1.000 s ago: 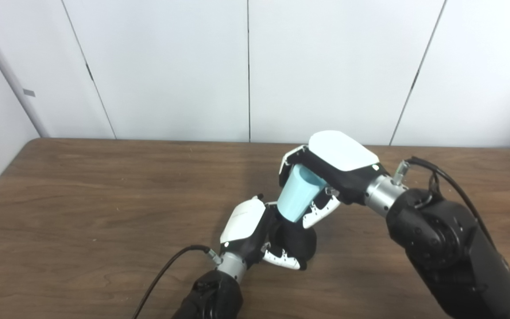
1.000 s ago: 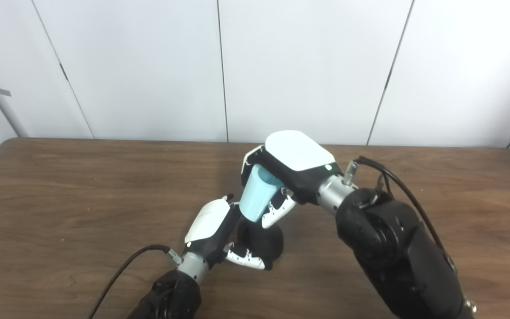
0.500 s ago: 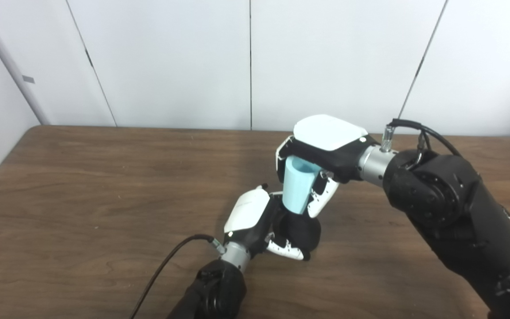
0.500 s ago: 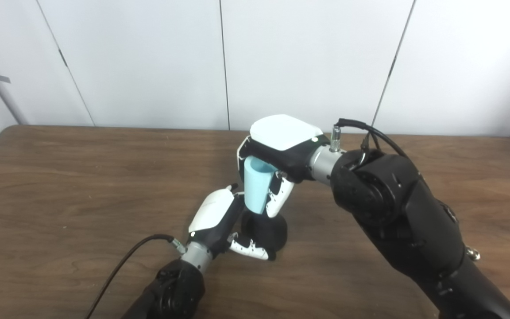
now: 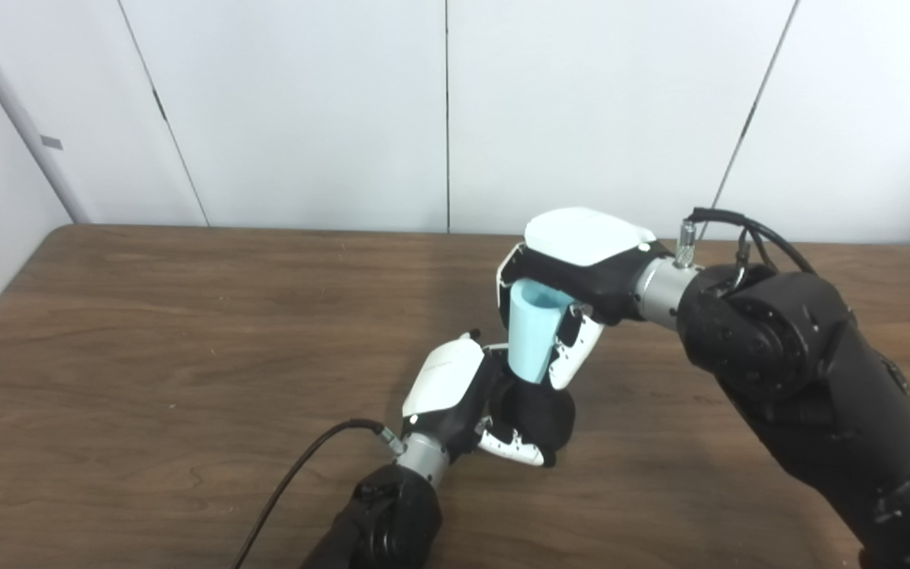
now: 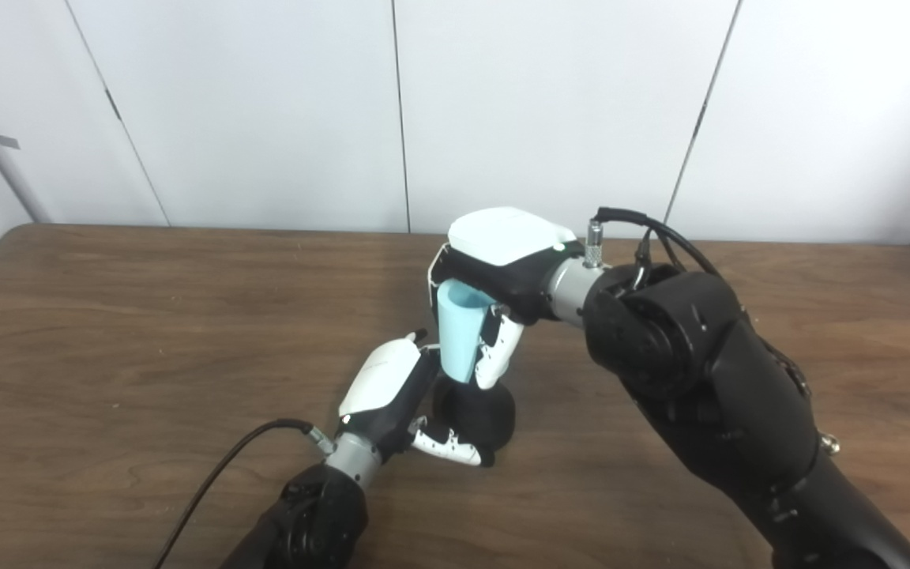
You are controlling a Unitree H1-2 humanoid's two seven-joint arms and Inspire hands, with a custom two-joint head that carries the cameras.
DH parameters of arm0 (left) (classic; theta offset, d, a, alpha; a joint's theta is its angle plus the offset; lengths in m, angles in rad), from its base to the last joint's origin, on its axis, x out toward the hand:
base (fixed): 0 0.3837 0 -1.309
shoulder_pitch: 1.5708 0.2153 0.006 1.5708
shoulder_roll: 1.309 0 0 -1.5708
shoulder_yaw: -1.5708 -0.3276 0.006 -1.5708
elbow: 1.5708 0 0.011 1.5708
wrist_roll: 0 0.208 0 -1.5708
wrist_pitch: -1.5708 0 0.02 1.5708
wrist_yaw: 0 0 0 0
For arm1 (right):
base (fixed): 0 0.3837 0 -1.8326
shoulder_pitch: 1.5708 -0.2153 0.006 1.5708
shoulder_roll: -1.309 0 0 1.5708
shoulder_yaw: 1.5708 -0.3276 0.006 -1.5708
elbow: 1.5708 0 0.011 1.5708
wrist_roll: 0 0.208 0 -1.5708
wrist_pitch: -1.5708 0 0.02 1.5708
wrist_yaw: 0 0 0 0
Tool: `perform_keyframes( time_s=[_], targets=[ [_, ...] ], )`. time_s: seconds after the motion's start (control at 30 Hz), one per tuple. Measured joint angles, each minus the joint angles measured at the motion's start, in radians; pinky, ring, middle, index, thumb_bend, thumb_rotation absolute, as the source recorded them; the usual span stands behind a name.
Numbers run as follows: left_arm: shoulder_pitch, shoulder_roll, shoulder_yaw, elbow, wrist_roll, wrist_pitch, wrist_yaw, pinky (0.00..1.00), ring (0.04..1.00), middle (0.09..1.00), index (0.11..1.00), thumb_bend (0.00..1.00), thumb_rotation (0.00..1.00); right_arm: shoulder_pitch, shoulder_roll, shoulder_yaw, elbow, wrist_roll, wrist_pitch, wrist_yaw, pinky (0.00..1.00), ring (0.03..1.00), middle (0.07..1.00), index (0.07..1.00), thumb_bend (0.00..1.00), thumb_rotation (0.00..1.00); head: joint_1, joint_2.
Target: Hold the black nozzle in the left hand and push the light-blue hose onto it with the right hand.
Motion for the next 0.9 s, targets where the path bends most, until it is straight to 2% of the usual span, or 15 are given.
perform_keyframes(
  time_s=[0.37, 0.6, 0.77, 0.9],
  targets=[
    [0.000, 0.001, 0.000, -0.001, 0.000, 0.000, 0.000, 1.00, 0.668, 0.499, 0.484, 0.52, 0.00, 0.036, 0.000, 0.024, -0.024, -0.054, -0.061, -0.033, 0.34, 0.434, 0.483, 0.469, 0.50, 0.00, -0.005, -0.002],
    [0.001, 0.000, -0.002, -0.001, 0.000, -0.001, 0.000, 1.00, 0.668, 0.509, 0.481, 0.52, 0.00, 0.063, 0.000, 0.038, -0.048, -0.111, -0.129, -0.053, 0.32, 0.432, 0.479, 0.490, 0.50, 0.00, -0.006, -0.006],
    [0.002, 0.000, -0.003, -0.001, 0.000, -0.001, 0.000, 1.00, 0.669, 0.509, 0.481, 0.52, 0.00, 0.089, 0.005, 0.028, -0.051, -0.125, -0.141, -0.073, 0.33, 0.469, 0.474, 0.456, 0.50, 0.00, -0.012, -0.006],
    [0.003, 0.000, -0.004, -0.001, -0.002, -0.005, 0.000, 1.00, 0.670, 0.509, 0.481, 0.52, 0.00, 0.102, 0.011, 0.000, -0.043, -0.094, -0.137, -0.073, 0.33, 0.459, 0.475, 0.478, 0.50, 0.00, -0.012, -0.011]
  ],
)
